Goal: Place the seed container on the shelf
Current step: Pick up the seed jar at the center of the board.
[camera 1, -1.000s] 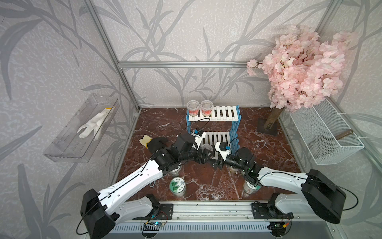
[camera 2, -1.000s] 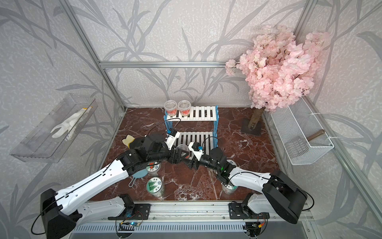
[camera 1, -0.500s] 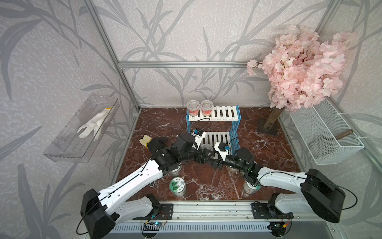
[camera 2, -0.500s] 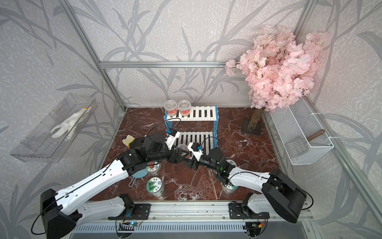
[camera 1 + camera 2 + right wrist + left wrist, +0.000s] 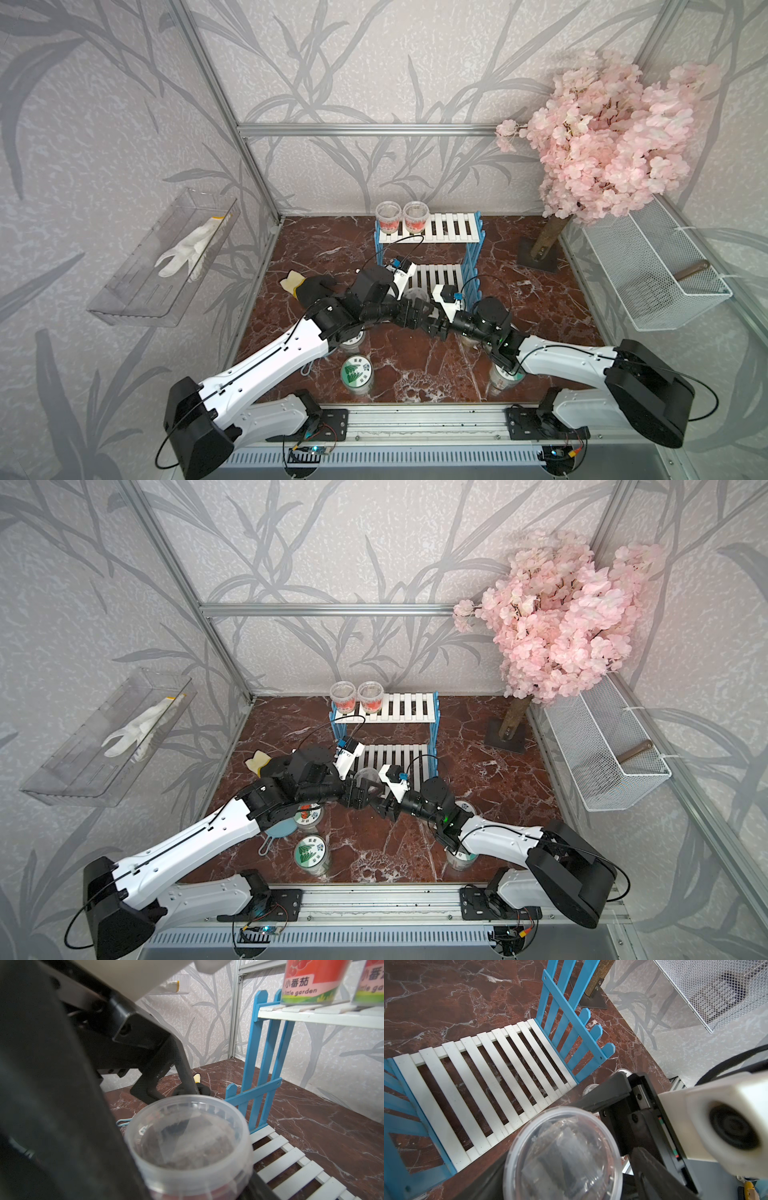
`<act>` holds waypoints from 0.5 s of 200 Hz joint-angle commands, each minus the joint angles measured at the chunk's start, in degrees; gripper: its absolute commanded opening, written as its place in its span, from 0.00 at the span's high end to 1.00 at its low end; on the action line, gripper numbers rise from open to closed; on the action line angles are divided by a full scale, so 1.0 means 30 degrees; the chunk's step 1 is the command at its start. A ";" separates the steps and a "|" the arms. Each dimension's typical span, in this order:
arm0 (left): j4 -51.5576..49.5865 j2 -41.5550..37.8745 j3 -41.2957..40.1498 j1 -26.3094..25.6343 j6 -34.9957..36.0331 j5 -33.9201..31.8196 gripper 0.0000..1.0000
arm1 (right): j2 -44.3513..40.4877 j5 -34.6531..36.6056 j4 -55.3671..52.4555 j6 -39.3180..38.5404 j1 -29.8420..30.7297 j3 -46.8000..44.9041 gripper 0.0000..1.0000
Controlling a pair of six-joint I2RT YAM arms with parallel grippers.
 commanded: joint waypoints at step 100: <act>0.1096 -0.2168 0.0001 0.0006 -0.0007 -0.1467 0.01 | -0.1687 0.2392 0.2034 0.1010 0.0036 -0.1653 0.34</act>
